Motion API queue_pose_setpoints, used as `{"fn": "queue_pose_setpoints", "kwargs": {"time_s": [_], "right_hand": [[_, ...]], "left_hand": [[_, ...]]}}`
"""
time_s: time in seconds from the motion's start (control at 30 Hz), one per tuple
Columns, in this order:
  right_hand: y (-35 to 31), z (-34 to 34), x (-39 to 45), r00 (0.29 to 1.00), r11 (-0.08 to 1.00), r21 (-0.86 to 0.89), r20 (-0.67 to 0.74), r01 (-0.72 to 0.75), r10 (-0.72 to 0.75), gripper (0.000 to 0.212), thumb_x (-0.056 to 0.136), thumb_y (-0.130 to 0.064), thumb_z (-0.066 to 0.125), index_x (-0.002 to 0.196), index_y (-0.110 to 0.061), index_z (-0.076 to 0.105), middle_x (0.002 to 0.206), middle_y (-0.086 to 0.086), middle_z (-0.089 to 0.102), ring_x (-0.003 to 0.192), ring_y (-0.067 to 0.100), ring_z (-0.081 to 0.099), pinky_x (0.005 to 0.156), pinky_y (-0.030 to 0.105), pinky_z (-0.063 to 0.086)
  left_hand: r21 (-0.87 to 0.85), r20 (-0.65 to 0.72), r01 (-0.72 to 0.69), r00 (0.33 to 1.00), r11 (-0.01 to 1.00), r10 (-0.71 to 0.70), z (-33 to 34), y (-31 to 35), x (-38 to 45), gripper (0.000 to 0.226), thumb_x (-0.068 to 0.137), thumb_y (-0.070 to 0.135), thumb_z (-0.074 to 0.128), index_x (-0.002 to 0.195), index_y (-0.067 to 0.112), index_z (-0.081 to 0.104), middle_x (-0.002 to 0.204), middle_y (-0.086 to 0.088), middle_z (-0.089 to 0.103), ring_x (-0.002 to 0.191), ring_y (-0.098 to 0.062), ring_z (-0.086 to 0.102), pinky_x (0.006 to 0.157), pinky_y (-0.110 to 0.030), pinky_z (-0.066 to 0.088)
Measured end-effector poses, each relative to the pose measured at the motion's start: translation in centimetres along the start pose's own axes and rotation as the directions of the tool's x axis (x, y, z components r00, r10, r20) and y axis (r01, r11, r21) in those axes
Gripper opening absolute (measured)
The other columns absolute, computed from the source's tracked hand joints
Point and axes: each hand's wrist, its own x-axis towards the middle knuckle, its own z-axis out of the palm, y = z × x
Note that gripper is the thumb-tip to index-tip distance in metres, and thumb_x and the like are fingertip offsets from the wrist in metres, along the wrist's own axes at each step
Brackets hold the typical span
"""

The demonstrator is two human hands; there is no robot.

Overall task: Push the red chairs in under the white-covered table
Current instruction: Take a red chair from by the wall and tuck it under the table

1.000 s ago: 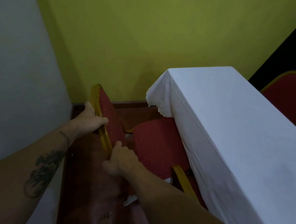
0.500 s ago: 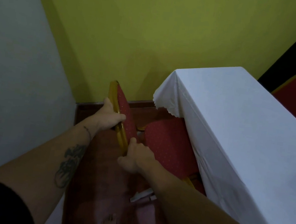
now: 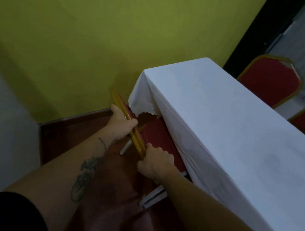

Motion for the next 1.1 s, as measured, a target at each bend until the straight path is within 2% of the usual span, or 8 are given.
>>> {"fn": "queue_pose_setpoints", "kwargs": {"time_s": [0.27,0.4,0.53,0.67,0.77,0.87,1.0,1.1], "right_hand": [[-0.4,0.0,0.4,0.999,1.0,0.01,-0.035,-0.026,0.026,0.047,0.088,-0.04,0.058,0.129,-0.02,0.047,0.098,0.003,0.049,0.098,0.029,0.058,0.084,0.046,0.043],[0.5,1.4,-1.9,0.999,1.0,0.007,-0.023,-0.028,0.028,0.062,0.088,-0.035,0.06,0.142,-0.018,0.036,0.111,0.008,0.057,0.105,0.033,0.059,0.085,0.047,0.043],[3.6,2.2,-6.0,0.997,0.993,-0.102,0.053,-0.055,0.061,0.058,0.086,-0.035,0.066,0.136,-0.014,0.044,0.13,0.013,0.054,0.116,0.036,0.055,0.093,0.047,0.043],[4.2,2.9,-10.3,1.0,0.986,-0.169,-0.013,0.003,-0.005,0.065,0.085,-0.034,0.07,0.139,-0.011,0.041,0.135,0.015,0.046,0.123,0.038,0.047,0.095,0.049,0.044],[5.3,3.3,-12.9,0.997,0.981,-0.195,-0.077,-0.024,0.009,0.066,0.086,-0.032,0.071,0.139,-0.011,0.039,0.133,0.016,0.05,0.118,0.036,0.052,0.089,0.044,0.046],[7.0,4.0,-14.6,0.987,0.965,-0.259,-0.161,-0.04,-0.002,0.074,0.088,-0.03,0.07,0.147,-0.009,0.03,0.123,0.015,0.06,0.107,0.031,0.06,0.074,0.038,0.044],[7.6,3.9,-15.2,0.974,0.962,-0.274,-0.216,0.011,-0.072,0.044,0.089,-0.025,0.067,0.124,-0.011,0.044,0.109,0.01,0.065,0.091,0.027,0.065,0.063,0.036,0.037],[7.5,3.8,-14.3,0.968,0.963,-0.267,-0.233,0.032,-0.097,0.032,0.09,-0.022,0.064,0.115,-0.012,0.047,0.104,0.009,0.066,0.086,0.026,0.065,0.061,0.036,0.035]], "left_hand": [[0.039,-0.046,-0.02,0.999,0.999,0.022,0.6,0.5,1.0,0.087,0.085,0.019,0.062,0.145,-0.002,0.002,0.134,-0.026,0.051,0.112,-0.036,0.058,0.095,-0.051,0.051],[0.039,-0.078,-0.004,0.997,0.999,0.007,1.1,0.1,0.2,0.097,0.089,0.023,0.058,0.149,0.005,-0.015,0.142,-0.017,0.045,0.123,-0.034,0.051,0.098,-0.038,0.044],[0.033,-0.146,0.031,0.989,0.999,-0.026,3.3,-0.4,-2.6,0.05,0.092,0.028,0.047,0.132,0.015,0.022,0.112,-0.011,0.06,0.099,-0.031,0.061,0.087,-0.043,0.05],[0.037,-0.089,0.096,0.992,0.995,-0.092,5.9,-1.6,-6.1,0.048,0.095,0.028,0.051,0.132,0.01,0.026,0.111,-0.014,0.057,0.084,-0.026,0.061,0.072,-0.041,0.056],[0.041,-0.059,0.099,0.994,0.994,-0.096,6.4,-2.0,-7.7,0.042,0.09,0.015,0.058,0.125,0.011,0.036,0.11,-0.012,0.057,0.083,-0.025,0.062,0.061,-0.037,0.059],[0.095,-0.085,0.069,0.995,0.993,-0.061,6.7,-2.5,-8.3,0.021,0.088,0.017,0.066,0.105,0.008,0.057,0.1,-0.011,0.066,0.078,-0.024,0.068,0.069,-0.04,0.062],[0.153,-0.101,0.084,0.993,0.985,-0.069,7.4,-2.8,-8.3,0.018,0.088,0.025,0.069,0.09,0.007,0.068,0.088,-0.012,0.073,0.075,-0.028,0.073,0.078,-0.044,0.061],[0.193,-0.133,0.122,0.986,0.974,-0.097,7.6,-2.9,-7.7,0.017,0.086,0.024,0.069,0.083,0.006,0.068,0.08,-0.012,0.073,0.063,-0.026,0.073,0.065,-0.037,0.061]]}}
